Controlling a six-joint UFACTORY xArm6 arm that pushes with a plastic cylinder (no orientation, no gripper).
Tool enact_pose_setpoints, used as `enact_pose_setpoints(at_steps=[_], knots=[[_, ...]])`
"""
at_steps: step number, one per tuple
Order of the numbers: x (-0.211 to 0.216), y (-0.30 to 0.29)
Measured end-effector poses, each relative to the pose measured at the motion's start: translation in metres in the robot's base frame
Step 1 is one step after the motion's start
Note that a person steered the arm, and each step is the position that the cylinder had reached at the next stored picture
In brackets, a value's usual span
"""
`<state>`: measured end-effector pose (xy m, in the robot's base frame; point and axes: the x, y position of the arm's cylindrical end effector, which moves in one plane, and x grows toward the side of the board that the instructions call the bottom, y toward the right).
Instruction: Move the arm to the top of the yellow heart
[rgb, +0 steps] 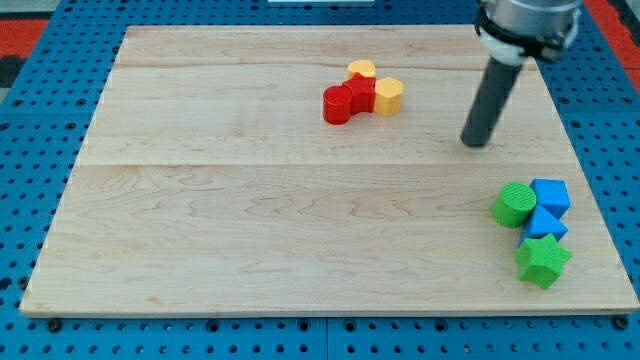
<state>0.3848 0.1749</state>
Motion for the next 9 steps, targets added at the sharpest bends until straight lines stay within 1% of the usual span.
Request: enact_pose_setpoints(at_steps=[1, 2, 3, 4, 5, 6, 7, 8, 9], knots=[[-0.023, -0.003], [-0.023, -0.006], [-0.026, -0.049], [-0.029, -0.068], [-0.048, -0.098], [-0.063, -0.106], [-0.072, -0.075], [-0.124, -0.073], [-0.172, -0.102]])
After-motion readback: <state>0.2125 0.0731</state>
